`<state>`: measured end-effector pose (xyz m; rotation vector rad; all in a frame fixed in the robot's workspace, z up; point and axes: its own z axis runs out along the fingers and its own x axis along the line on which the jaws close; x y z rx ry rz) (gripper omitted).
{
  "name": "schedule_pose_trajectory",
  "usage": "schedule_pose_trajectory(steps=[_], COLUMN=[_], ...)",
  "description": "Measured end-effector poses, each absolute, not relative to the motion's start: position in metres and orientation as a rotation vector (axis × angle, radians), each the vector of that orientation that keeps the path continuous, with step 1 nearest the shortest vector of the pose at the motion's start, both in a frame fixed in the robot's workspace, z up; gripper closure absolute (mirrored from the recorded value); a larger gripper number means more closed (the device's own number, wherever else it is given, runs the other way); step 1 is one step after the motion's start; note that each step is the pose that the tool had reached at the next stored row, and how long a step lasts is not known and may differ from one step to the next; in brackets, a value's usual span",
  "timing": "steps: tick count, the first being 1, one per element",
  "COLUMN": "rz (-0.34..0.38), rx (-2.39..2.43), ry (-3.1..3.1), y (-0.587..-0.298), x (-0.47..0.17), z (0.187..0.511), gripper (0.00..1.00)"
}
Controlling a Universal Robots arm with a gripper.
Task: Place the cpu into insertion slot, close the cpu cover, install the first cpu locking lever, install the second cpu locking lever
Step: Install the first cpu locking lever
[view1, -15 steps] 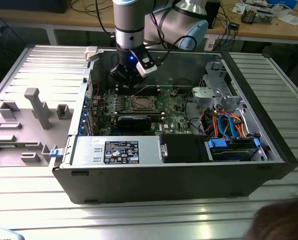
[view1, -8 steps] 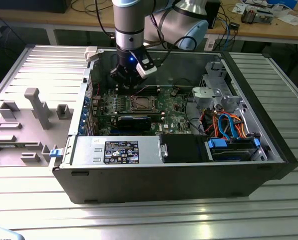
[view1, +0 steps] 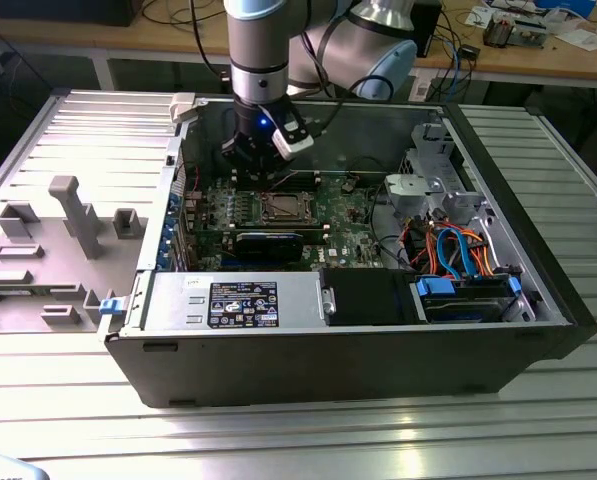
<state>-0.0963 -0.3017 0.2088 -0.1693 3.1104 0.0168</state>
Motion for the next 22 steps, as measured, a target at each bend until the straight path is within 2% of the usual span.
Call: schedule_pose_trajectory(steps=[22], rz=[-0.001], rx=[-0.170], ry=[3.116], y=[-0.301], x=[-0.066], z=[0.202], gripper=[0.89])
